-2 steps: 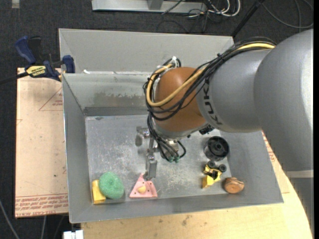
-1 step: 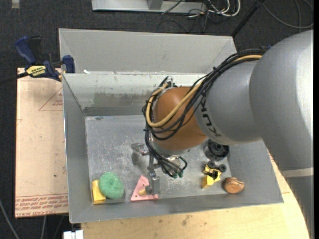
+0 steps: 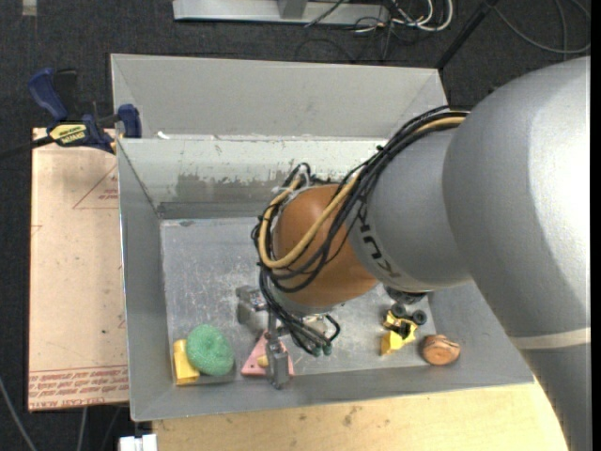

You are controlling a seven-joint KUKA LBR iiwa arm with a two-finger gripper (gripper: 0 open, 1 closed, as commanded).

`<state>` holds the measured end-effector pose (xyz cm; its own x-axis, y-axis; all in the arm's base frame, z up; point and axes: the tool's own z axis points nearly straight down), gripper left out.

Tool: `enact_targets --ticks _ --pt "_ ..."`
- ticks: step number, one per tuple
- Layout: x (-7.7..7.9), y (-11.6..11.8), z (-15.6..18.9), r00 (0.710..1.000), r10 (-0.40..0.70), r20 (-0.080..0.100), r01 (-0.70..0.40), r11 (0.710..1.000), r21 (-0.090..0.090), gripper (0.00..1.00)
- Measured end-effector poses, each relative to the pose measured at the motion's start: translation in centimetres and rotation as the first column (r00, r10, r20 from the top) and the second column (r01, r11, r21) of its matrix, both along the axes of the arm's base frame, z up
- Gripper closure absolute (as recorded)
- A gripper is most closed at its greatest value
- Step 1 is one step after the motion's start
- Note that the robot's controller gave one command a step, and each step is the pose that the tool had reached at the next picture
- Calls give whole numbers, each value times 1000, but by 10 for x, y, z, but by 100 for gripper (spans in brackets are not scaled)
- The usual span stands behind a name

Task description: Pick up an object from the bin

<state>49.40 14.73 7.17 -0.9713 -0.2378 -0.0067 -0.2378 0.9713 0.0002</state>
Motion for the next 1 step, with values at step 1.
enact_targets --ticks 1 --pt "-7 28 -1 992 129 -5 -129 992 0 100"
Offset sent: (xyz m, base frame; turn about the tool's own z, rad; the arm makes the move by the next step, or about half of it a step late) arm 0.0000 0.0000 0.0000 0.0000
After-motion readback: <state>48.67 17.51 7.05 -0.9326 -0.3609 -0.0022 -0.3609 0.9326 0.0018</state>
